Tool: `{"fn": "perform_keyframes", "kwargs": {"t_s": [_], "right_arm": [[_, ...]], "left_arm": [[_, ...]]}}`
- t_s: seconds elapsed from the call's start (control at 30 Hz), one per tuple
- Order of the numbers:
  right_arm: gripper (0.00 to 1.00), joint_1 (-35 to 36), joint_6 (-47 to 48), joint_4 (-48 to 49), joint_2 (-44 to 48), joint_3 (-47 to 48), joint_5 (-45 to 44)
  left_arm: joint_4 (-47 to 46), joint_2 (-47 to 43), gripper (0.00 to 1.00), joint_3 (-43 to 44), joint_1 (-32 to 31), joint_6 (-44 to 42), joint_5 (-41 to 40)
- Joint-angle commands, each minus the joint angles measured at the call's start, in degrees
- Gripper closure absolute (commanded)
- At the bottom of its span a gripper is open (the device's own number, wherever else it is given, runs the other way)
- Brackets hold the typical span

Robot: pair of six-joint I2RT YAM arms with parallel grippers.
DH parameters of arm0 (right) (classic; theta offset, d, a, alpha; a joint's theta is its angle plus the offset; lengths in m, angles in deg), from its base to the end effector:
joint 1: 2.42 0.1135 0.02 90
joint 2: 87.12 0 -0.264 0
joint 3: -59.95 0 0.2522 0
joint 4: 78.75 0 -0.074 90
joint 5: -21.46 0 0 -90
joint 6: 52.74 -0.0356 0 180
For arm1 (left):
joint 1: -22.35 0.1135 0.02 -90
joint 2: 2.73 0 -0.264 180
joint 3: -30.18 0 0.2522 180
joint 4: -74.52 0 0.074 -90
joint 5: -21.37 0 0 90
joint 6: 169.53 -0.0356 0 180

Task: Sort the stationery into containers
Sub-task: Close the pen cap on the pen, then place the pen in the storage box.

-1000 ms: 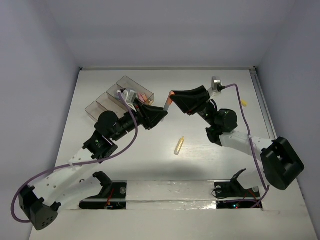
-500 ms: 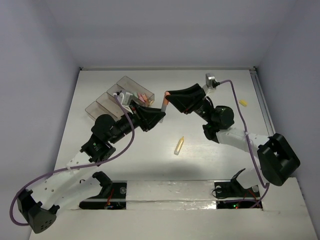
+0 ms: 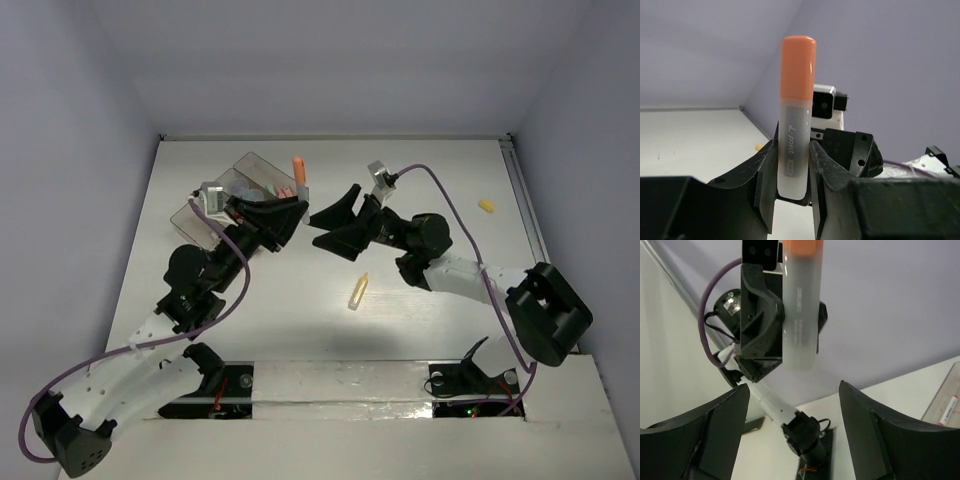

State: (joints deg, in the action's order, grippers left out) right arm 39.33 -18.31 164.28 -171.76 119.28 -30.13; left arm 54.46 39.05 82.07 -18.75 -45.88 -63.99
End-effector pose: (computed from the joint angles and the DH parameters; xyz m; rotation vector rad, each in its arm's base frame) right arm 0.2120 0.2189 0.3309 -0.6008 1.1085 1.8095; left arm 0.1233 -0.1113 0.3887 0.1515 1.1130 -1.2182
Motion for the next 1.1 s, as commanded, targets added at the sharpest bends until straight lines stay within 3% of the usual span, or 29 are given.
{"fn": "perform_keyframes", "kwargs": {"t_s": [0.0, 0.17, 0.23, 0.37, 0.6, 0.7, 1.07], "right_arm": [[0.17, -0.88, 0.46, 1.86, 3.25, -1.43, 0.35], [0.06, -2.99, 0.81, 0.29, 7.9, -4.16, -0.97], [0.06, -3.0, 2.57, -2.95, 10.79, -5.39, -1.15], [0.06, -3.0, 7.56, -11.12, 16.16, -10.13, -3.16], [0.06, -3.0, 17.5, -35.72, 29.69, -15.06, -8.7], [0.06, -3.0, 21.2, -46.1, 35.22, -14.98, -13.0], [0.06, -3.0, 24.28, -57.9, 40.69, -14.89, -18.9]], "left_arm": [[-5.55, -1.35, 1.0, -1.48, 0.23, 0.8, -4.02], [-1.53, -1.26, 1.0, -2.62, 0.23, 2.12, -14.27], [0.24, -1.0, 1.0, -2.36, 0.76, 2.73, -18.07], [12.25, 3.55, 1.0, 1.41, 4.44, 7.82, -29.49], [11.94, 10.68, 1.0, -3.14, 20.15, 19.6, -23.11], [10.19, 13.85, 1.0, -5.6, 24.13, 21.89, -19.16], [10.53, 24.39, 1.0, -5.79, 30.29, 22.43, -20.73]]}}
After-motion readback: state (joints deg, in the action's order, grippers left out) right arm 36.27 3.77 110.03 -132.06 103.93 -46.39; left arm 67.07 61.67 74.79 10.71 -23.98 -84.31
